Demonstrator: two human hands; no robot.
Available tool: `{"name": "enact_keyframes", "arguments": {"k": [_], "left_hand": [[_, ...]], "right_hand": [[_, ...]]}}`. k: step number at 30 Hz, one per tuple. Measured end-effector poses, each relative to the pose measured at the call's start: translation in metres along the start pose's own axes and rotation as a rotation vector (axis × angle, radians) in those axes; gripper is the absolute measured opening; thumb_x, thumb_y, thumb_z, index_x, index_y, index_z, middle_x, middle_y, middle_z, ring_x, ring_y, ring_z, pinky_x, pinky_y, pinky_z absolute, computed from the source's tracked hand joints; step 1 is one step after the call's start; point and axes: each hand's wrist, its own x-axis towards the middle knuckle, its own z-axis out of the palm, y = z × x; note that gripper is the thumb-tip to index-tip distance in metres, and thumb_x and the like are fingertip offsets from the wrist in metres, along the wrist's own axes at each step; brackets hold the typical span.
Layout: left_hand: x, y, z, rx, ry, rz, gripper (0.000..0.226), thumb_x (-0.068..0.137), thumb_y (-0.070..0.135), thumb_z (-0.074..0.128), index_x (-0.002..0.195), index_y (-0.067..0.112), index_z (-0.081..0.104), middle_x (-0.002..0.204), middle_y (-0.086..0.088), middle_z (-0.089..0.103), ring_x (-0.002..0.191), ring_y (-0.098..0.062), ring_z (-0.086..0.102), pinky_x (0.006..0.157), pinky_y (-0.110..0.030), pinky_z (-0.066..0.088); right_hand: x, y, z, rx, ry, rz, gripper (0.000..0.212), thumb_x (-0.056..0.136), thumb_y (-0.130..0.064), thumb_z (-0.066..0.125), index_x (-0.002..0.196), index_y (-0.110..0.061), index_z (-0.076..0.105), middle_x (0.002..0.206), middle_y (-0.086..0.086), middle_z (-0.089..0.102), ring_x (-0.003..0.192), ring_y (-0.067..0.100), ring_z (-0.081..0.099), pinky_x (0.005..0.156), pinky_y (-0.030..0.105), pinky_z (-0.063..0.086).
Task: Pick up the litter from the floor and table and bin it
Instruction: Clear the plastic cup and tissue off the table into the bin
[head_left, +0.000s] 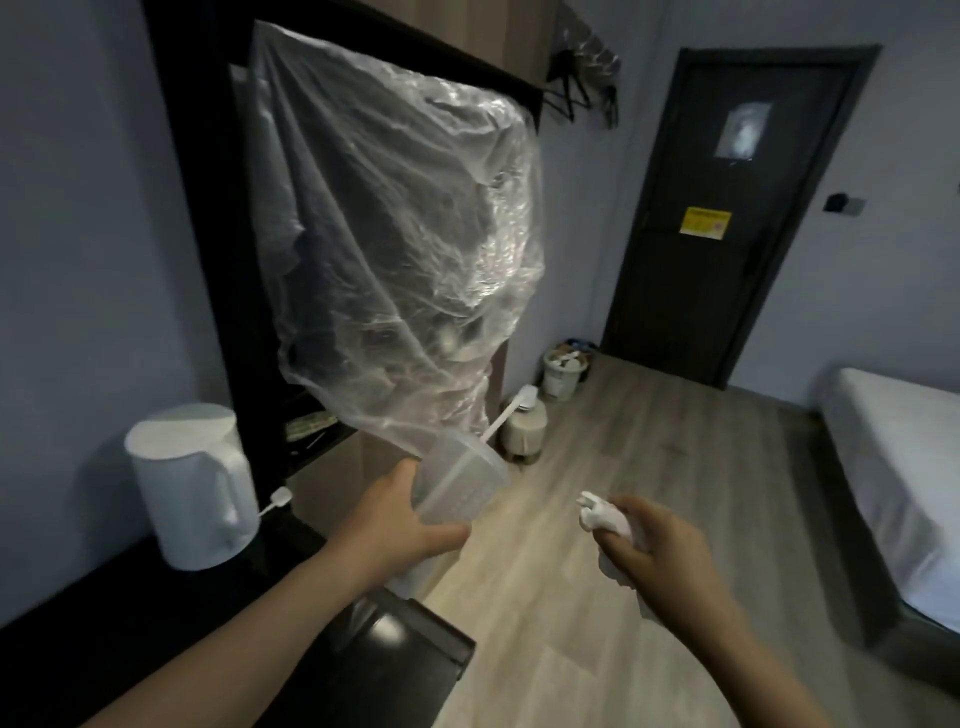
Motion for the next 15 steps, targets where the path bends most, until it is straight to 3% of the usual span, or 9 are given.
{"name": "enact_keyframes", "arguments": {"k": [2,6,9,15], "left_hand": [[0.021,0.028,0.027,-0.046,-0.001,0.024,0.069,0.057,0.056,0.075,0.111,0.025,0.046,0.106,0.006,0.053,0.089,-0.007,0.054,0.067,-0.024,0.045],[0.06,0.07,0.076,-0.116,-0.017,0.069,0.075,0.04,0.062,0.066,0.104,0.027,0.051,0.099,0.009,0.059,0.084,-0.002,0.058,0.064,-0.021,0.048],[0.096,0.091,0.109,-0.1,-0.028,0.09,0.071,0.038,0.064,0.065,0.098,0.028,0.052,0.094,0.013,0.057,0.079,0.004,0.055,0.062,-0.016,0.045],[0.19,0.12,0.171,-0.066,-0.057,0.12,0.056,0.041,0.064,0.067,0.084,0.03,0.051,0.081,0.01,0.061,0.072,0.0,0.059,0.061,-0.024,0.05]], "right_hand": [[0.008,0.024,-0.028,0.005,0.044,0.017,0.031,0.09,-0.019,0.063,0.06,-0.026,0.055,0.047,-0.003,0.058,0.061,-0.02,0.053,0.056,0.004,0.038],[0.027,0.066,-0.073,-0.034,0.093,0.064,0.023,0.09,-0.021,0.063,0.068,-0.014,0.061,0.053,-0.001,0.062,0.062,-0.021,0.054,0.058,0.004,0.038],[0.047,0.097,-0.095,-0.005,0.148,0.092,0.018,0.089,-0.024,0.064,0.071,-0.023,0.064,0.057,0.001,0.064,0.055,-0.007,0.059,0.055,0.006,0.039],[0.115,0.157,-0.127,-0.058,0.219,0.124,0.019,0.087,-0.024,0.067,0.08,-0.007,0.068,0.067,0.006,0.067,0.056,0.01,0.061,0.052,0.008,0.041]]}}
